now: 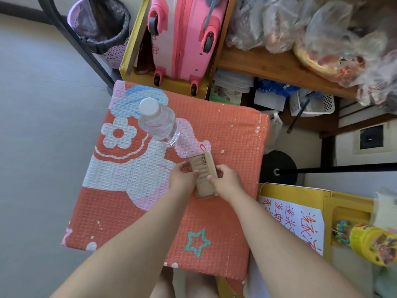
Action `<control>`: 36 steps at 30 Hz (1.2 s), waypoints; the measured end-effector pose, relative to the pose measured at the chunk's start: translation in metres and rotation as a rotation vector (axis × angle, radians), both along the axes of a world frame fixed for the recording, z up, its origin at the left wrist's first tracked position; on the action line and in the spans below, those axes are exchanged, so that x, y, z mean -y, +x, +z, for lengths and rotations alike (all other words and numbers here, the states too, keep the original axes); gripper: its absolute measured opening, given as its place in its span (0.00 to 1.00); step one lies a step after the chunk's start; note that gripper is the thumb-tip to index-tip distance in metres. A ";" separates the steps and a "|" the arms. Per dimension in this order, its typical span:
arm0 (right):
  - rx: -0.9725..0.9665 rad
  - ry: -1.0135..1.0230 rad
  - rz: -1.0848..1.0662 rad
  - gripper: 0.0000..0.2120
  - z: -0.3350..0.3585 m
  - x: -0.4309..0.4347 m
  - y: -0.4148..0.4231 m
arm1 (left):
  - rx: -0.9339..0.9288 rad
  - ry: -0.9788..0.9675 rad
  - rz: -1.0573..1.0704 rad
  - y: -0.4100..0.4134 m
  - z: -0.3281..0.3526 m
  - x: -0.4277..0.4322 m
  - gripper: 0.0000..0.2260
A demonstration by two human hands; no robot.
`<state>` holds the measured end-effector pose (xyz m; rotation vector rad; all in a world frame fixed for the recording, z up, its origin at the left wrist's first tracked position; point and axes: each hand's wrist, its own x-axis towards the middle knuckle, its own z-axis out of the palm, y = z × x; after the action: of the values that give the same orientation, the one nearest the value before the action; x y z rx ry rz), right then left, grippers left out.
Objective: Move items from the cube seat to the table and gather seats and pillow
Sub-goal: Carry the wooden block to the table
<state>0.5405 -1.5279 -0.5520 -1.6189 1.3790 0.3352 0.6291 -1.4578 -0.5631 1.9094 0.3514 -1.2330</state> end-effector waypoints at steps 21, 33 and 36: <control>0.211 -0.049 0.305 0.17 0.189 -0.076 0.075 | 0.156 -0.201 0.303 0.053 0.178 -0.106 0.16; 0.380 -0.010 0.452 0.20 0.248 -0.259 0.216 | 0.331 -0.286 0.565 0.169 0.260 -0.304 0.15; 0.405 -0.018 0.493 0.19 0.259 -0.309 0.248 | 0.350 -0.308 0.630 0.194 0.272 -0.356 0.14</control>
<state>0.7881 -1.2193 -0.2933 -1.9073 0.6741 0.2593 0.8228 -1.1023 -0.2914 1.5345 0.4926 -0.4940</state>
